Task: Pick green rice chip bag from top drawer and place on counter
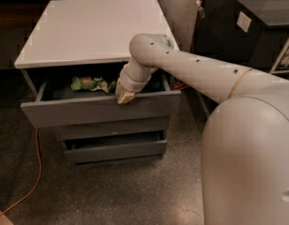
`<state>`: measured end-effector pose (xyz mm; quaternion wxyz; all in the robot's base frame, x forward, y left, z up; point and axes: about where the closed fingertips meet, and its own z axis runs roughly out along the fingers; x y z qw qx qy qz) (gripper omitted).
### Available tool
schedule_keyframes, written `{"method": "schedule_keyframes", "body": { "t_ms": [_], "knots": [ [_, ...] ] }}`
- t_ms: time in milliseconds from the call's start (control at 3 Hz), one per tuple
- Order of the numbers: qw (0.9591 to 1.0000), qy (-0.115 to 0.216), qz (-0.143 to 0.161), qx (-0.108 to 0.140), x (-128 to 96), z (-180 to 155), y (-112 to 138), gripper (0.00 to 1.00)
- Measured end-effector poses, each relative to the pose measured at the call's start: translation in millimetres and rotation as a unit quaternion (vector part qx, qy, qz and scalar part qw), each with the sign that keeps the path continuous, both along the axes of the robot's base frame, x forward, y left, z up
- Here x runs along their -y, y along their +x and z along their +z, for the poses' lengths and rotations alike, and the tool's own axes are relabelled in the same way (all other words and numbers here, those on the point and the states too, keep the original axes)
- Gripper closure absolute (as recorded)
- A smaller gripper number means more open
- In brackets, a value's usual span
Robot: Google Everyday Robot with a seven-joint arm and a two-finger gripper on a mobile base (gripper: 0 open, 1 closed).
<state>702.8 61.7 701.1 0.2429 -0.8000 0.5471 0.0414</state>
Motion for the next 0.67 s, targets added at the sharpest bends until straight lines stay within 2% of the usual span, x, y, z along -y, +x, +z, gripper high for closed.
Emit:
{"method": "schedule_keyframes", "body": {
  "t_ms": [667],
  "knots": [
    [1.0,-0.004,0.002,-0.005,-3.1,-2.3,-17.2,1.0]
  ]
}}
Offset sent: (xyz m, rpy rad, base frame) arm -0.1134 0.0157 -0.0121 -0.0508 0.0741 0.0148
